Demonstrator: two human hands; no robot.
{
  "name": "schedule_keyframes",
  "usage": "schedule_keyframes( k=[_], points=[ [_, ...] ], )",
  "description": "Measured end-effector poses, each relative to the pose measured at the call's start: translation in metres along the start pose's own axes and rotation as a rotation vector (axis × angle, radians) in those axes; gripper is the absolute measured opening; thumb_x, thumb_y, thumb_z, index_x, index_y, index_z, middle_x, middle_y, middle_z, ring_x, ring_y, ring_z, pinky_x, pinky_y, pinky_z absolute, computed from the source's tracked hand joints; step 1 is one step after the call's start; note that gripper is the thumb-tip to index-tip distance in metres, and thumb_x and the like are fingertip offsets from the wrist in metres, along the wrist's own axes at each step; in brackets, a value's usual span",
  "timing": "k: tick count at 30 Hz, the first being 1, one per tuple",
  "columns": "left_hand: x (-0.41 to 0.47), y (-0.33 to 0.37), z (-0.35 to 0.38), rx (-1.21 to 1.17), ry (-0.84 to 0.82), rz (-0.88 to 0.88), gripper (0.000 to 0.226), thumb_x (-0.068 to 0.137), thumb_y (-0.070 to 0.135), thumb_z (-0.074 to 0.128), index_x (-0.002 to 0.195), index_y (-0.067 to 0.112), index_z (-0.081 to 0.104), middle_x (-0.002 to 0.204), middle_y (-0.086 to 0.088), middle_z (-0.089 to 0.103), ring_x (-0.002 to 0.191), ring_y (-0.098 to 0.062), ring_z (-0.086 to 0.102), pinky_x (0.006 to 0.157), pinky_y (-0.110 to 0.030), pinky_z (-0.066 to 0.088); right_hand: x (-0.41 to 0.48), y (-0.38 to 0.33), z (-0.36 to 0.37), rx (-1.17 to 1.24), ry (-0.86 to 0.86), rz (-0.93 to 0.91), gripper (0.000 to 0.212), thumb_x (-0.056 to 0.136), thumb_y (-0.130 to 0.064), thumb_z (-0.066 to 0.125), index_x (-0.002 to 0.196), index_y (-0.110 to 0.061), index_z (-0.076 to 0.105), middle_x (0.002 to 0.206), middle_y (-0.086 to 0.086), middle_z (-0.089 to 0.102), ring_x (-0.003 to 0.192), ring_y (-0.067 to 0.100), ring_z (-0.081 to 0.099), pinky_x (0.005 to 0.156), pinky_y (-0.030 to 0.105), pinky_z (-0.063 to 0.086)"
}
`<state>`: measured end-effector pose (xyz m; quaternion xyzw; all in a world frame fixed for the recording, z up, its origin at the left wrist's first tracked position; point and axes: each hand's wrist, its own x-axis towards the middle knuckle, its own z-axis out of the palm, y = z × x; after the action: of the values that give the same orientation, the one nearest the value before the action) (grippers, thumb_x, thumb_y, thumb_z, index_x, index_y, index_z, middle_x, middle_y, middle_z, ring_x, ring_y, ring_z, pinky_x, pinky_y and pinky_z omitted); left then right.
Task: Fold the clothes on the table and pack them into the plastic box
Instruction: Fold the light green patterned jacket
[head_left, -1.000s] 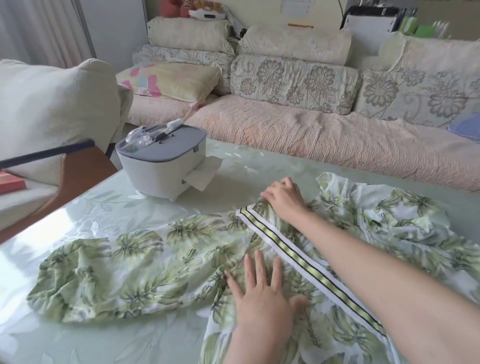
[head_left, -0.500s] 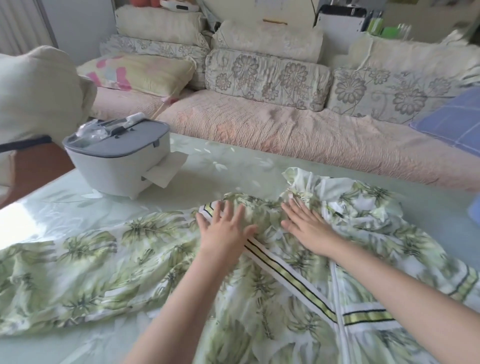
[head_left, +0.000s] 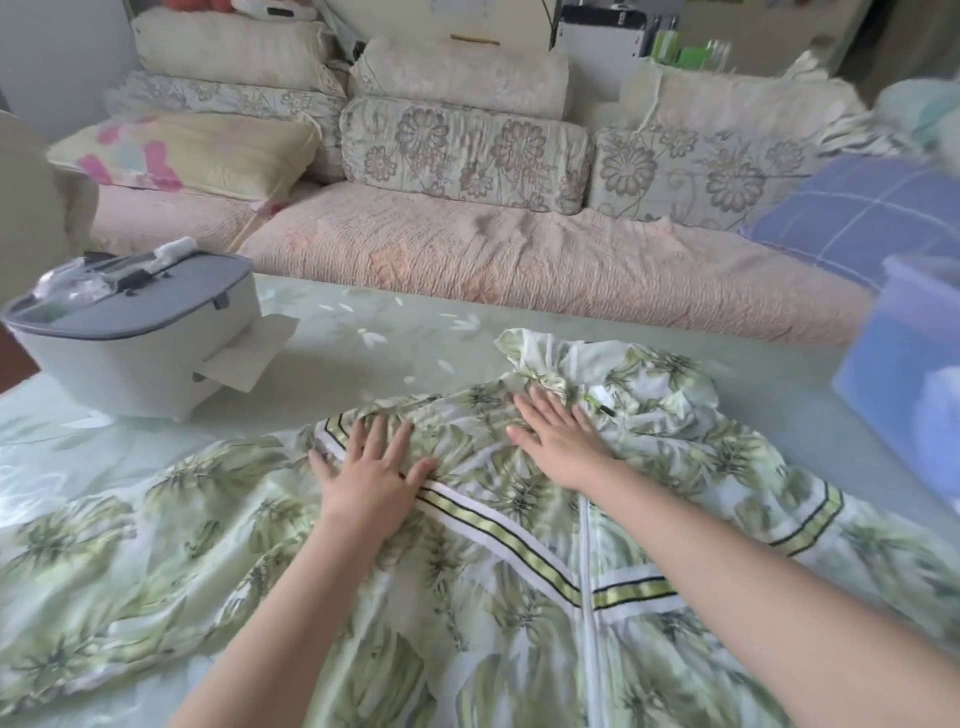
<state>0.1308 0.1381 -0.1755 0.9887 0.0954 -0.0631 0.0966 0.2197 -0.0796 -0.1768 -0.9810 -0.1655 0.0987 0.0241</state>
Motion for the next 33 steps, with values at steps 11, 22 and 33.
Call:
schedule_keyframes(
  k=[11, 22, 33],
  points=[
    [-0.015, 0.028, -0.014, -0.016, 0.114, 0.062, 0.059, 0.101, 0.047, 0.02, 0.152, 0.02, 0.009, 0.16, -0.003, 0.005, 0.147, -0.022, -0.005, 0.116, -0.053, -0.002, -0.051, 0.035, -0.042, 0.343, 0.197, -0.029, 0.035, 0.102, -0.027, 0.04, 0.135, -0.028, 0.05, 0.145, 0.004, 0.044, 0.097, 0.021, 0.065, 0.084, 0.033, 0.055],
    [0.002, -0.001, -0.019, -0.131, 0.355, 0.056, 0.071, 0.081, -0.015, 0.037, 0.144, 0.017, 0.038, 0.149, -0.001, 0.037, 0.133, -0.024, 0.037, 0.107, -0.038, 0.029, 0.024, -0.046, -0.031, 0.361, 0.277, -0.002, 0.043, 0.1, -0.026, 0.045, 0.143, -0.023, 0.041, 0.143, 0.006, 0.039, 0.08, 0.012, 0.057, 0.056, 0.024, 0.042],
    [0.037, -0.017, -0.016, -0.231, 0.43, -0.09, 0.025, 0.088, 0.002, 0.051, 0.107, 0.009, 0.067, 0.086, -0.007, 0.051, 0.069, -0.029, 0.049, 0.056, -0.03, 0.035, 0.048, -0.053, -0.034, 0.265, 0.315, 0.234, 0.018, 0.091, -0.003, 0.054, 0.1, -0.013, 0.066, 0.098, 0.002, 0.069, 0.086, 0.021, 0.064, 0.065, 0.025, 0.046]
  ],
)
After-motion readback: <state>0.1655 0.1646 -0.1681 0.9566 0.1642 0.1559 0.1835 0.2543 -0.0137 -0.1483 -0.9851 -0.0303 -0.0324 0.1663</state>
